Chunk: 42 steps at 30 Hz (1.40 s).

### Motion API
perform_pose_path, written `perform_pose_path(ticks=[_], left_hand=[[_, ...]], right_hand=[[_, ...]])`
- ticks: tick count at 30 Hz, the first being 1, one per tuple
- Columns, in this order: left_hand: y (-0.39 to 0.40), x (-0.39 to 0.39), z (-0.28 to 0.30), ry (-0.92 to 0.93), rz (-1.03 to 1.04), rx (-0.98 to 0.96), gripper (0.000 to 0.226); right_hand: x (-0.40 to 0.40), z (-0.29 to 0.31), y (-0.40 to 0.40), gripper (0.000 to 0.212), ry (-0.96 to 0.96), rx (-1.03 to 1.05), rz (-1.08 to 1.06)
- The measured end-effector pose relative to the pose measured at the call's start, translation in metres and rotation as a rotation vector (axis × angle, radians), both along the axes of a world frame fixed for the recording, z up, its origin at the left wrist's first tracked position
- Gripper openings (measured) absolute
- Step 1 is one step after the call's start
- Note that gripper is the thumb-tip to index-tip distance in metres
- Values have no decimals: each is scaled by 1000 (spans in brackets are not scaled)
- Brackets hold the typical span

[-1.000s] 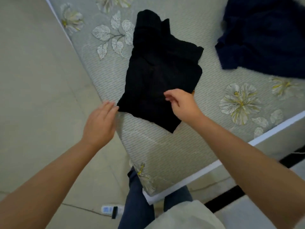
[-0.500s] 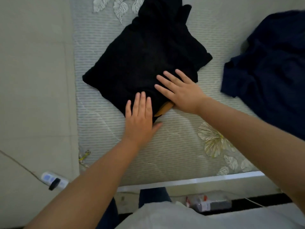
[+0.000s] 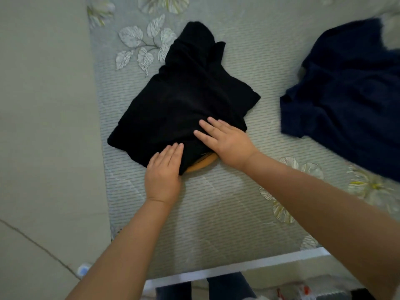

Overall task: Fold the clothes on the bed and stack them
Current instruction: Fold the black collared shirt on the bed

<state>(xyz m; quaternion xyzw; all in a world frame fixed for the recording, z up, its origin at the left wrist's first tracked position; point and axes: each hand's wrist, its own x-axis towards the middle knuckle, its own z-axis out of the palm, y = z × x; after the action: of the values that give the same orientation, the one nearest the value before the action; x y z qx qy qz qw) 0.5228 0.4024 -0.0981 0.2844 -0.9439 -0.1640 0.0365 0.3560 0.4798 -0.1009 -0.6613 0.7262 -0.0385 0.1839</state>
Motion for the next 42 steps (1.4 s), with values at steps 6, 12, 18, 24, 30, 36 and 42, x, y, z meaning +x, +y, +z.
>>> perform_pose_path(ticks=[6, 12, 18, 24, 30, 36, 42], left_hand=[[-1, 8, 72, -34, -254, -28, 64], [21, -24, 185, -167, -494, 50, 51], [91, -73, 300, -38, -773, 41, 50], [196, -126, 378, 86, -1058, -84, 50], [303, -201, 400, 232, -1262, -307, 57], [419, -295, 419, 334, -1234, -543, 58], [511, -388, 427, 337, -1160, -578, 54]], right_hand=[[21, 68, 42, 57, 96, 68, -143], [39, 185, 115, 63, 201, 58, -438], [66, 303, 228, 54, 294, -315, -838], [71, 351, 337, 41, 396, -308, -1169], [42, 391, 434, 58, 830, -342, -1190], [-44, 412, 542, 63, 1034, -301, -1229], [-144, 423, 630, 42, 1138, -330, -1234]])
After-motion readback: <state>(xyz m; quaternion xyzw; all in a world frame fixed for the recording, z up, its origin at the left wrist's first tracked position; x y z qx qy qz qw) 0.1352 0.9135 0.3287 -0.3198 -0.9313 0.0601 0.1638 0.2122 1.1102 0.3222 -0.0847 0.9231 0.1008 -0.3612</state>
